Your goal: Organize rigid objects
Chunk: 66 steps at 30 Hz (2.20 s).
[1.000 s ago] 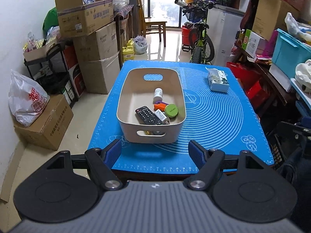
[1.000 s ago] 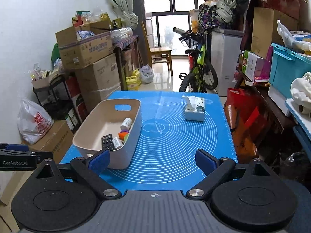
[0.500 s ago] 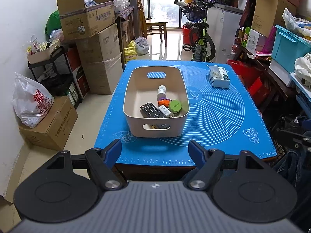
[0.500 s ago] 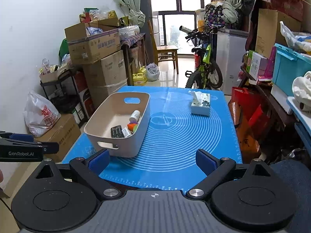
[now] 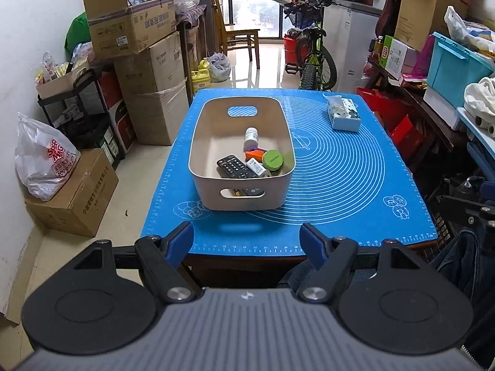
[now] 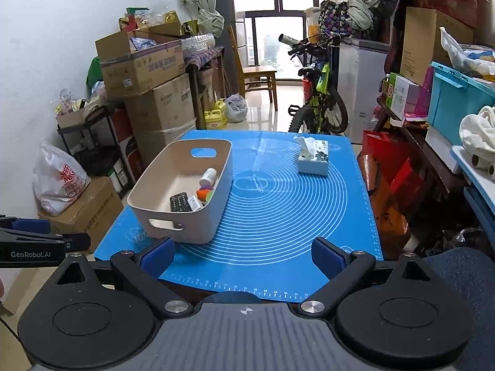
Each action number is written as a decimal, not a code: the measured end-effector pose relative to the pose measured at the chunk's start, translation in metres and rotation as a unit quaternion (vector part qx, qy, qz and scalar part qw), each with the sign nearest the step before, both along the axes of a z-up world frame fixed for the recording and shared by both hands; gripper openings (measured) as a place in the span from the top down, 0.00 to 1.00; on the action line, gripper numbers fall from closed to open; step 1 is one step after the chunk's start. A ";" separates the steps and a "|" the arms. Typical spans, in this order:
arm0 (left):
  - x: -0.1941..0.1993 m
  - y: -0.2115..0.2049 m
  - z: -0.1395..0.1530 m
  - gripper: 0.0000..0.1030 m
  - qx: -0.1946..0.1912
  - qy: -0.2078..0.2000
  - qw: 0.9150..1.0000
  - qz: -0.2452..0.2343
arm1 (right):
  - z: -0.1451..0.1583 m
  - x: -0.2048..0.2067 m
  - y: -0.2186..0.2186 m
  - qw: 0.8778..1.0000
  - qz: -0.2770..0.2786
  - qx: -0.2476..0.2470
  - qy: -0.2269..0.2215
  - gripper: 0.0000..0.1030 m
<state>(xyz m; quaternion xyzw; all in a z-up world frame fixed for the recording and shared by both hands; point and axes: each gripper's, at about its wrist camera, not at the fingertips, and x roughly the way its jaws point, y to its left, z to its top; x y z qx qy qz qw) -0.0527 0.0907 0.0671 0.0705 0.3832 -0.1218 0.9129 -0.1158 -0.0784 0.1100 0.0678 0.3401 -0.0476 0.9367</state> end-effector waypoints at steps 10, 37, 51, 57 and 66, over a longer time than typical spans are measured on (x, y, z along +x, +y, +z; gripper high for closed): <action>-0.002 -0.007 0.001 0.26 0.003 -0.002 1.000 -0.007 | -0.005 -0.002 0.001 1.000 -0.001 -0.005 0.006 0.07; -0.003 -0.010 0.001 0.26 0.001 -0.002 1.000 -0.010 | -0.013 -0.003 0.002 1.000 0.006 -0.006 0.019 0.07; -0.004 -0.009 0.000 0.26 0.001 -0.001 1.000 -0.012 | -0.013 -0.003 0.002 1.000 0.005 -0.007 0.020 0.07; -0.004 -0.009 0.001 0.26 0.001 -0.002 1.000 -0.011 | -0.013 -0.002 0.001 1.000 0.006 -0.007 0.020 0.07; -0.004 -0.009 0.000 0.26 0.001 -0.001 1.000 -0.010 | -0.013 -0.002 0.002 1.000 0.005 -0.007 0.021 0.07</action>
